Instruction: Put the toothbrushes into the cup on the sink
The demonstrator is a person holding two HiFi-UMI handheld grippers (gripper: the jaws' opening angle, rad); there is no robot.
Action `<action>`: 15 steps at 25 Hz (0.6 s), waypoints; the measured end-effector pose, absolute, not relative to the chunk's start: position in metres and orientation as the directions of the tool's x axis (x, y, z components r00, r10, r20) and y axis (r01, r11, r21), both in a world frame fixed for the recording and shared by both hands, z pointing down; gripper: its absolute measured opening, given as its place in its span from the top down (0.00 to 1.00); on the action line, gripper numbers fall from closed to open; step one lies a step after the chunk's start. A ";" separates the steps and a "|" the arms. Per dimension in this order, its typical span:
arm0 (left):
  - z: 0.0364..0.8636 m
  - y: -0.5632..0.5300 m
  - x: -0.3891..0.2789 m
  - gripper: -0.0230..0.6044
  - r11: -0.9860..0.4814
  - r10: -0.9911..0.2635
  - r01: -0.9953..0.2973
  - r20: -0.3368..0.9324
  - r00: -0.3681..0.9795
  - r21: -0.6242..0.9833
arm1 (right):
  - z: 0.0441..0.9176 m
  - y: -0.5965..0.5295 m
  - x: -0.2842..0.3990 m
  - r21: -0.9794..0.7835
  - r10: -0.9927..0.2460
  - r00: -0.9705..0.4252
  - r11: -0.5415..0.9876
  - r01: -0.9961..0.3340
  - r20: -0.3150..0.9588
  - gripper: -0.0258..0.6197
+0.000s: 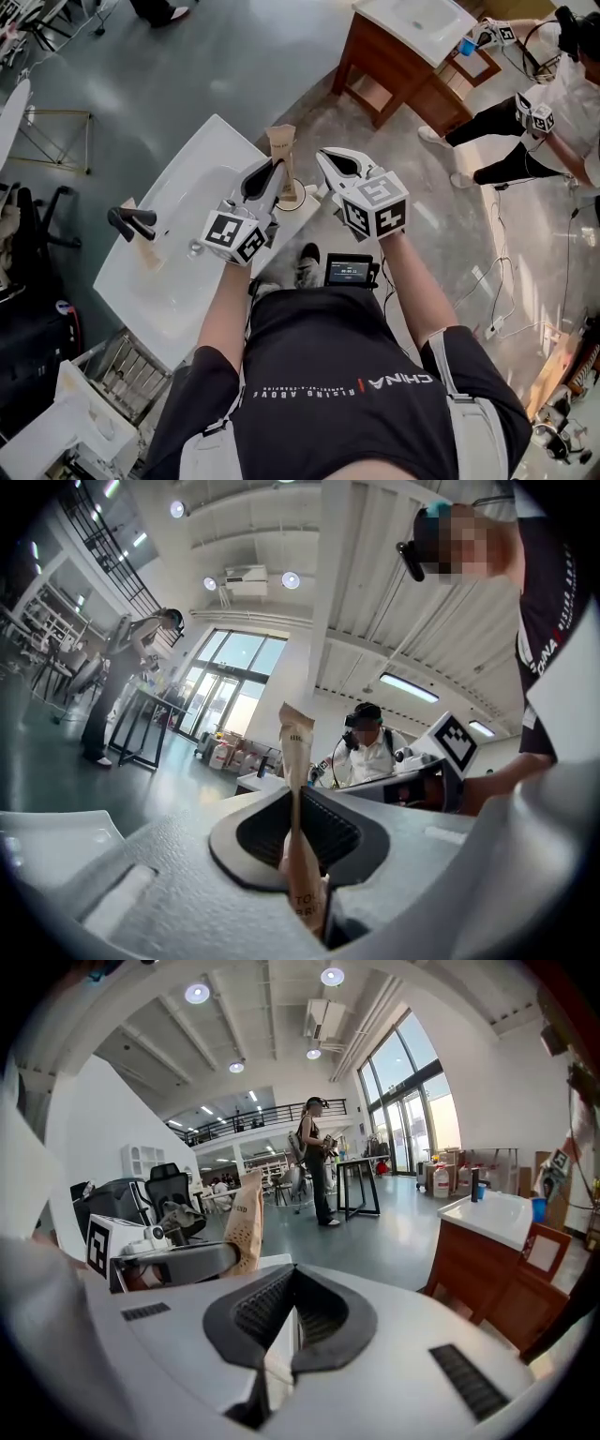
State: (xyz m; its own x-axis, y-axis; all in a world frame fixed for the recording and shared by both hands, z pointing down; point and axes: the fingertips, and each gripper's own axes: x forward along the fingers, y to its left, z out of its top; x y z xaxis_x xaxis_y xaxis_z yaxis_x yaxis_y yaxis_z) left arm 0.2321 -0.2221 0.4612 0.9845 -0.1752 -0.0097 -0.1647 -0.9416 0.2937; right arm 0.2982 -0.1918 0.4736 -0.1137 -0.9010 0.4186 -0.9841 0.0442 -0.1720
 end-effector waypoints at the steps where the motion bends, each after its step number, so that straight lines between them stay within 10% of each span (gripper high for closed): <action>1: 0.465 -0.221 0.233 0.90 -0.942 -0.175 -0.166 -0.004 0.985 0.291 | 0.475 -0.191 0.299 -0.174 -0.899 -0.117 0.046 -0.984 0.421 0.95; 15: 0.506 -0.204 0.234 0.86 -0.952 -0.133 -0.151 0.083 0.988 0.267 | 0.489 -0.199 0.303 -0.198 -0.886 -0.162 0.081 -0.977 0.434 0.95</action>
State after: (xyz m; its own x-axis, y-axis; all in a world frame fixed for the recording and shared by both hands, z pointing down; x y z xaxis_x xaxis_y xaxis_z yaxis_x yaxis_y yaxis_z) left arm 0.2338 -0.2039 0.5064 0.9876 -0.1332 0.0833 -0.1508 -0.9520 0.2665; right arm 0.3028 -0.1986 0.4891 -0.1618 -0.8863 0.4339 -0.9768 0.0813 -0.1982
